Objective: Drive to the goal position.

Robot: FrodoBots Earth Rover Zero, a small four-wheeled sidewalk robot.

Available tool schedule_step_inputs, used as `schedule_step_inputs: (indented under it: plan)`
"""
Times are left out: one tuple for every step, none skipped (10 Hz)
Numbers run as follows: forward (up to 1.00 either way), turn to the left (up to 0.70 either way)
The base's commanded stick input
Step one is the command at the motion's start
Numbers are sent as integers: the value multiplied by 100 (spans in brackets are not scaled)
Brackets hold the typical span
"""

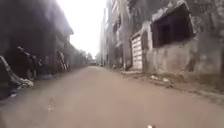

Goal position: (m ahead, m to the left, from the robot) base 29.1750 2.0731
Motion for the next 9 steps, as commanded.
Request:
schedule_step_inputs:
  plan:
    - [100,0]
    - [100,0]
    - [100,0]
    - [100,0]
    - [100,0]
    - [100,0]
    - [100,0]
    - [100,0]
    - [100,0]
